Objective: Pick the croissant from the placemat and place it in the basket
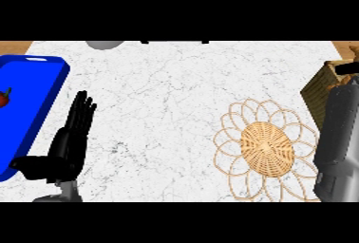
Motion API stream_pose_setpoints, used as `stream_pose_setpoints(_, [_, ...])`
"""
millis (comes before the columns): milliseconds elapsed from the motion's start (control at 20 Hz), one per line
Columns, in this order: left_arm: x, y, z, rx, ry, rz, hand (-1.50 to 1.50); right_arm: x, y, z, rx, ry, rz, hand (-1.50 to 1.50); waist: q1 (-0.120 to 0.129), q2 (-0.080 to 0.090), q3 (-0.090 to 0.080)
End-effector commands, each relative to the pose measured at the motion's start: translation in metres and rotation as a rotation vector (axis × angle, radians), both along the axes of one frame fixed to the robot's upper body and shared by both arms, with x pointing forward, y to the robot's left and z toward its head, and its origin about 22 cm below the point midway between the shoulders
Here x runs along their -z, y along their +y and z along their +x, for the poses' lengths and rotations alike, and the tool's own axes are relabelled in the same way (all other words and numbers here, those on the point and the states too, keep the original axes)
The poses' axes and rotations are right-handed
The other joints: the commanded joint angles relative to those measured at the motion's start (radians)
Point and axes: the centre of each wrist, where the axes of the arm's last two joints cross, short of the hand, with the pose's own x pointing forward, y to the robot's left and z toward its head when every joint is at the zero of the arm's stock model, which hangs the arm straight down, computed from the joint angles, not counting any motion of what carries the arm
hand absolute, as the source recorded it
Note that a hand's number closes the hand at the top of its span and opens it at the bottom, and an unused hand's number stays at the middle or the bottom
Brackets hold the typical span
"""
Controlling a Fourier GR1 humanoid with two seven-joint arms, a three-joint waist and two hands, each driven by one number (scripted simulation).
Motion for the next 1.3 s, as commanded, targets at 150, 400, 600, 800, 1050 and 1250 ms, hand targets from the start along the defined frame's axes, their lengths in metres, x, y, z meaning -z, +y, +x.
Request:
stream_pose_setpoints(150, [0.002, -0.017, 0.006, -0.003, 0.006, 0.006, 0.00, 0.025, -0.013, -0.024, 0.141, -0.054, 0.071, 1.50, 0.001, 0.003, 0.000])
stream_pose_setpoints(400, [-0.006, -0.010, -0.002, 0.007, -0.016, 0.004, 0.00, 0.027, -0.025, -0.034, 0.178, -0.075, 0.127, -1.50, 0.007, 0.002, 0.000])
stream_pose_setpoints(600, [-0.018, -0.006, 0.003, -0.007, -0.013, 0.004, 0.00, 0.043, -0.027, -0.044, 0.150, -0.075, 0.104, -1.50, 0.006, 0.002, 0.000])
stream_pose_setpoints(800, [0.012, -0.001, 0.019, 0.001, 0.012, 0.006, 0.00, 0.025, -0.025, -0.053, 0.114, -0.121, 0.055, -1.50, -0.001, 0.003, 0.000])
stream_pose_setpoints(1050, [-0.004, 0.006, 0.007, -0.003, -0.006, -0.011, 0.00, 0.021, -0.028, -0.061, 0.095, -0.217, -0.103, -1.50, 0.002, 0.002, 0.000])
stream_pose_setpoints(1250, [-0.004, 0.007, 0.008, -0.006, -0.006, 0.009, 0.00, -0.007, -0.013, -0.059, 0.159, -0.242, -0.204, -1.50, 0.003, 0.002, -0.001])
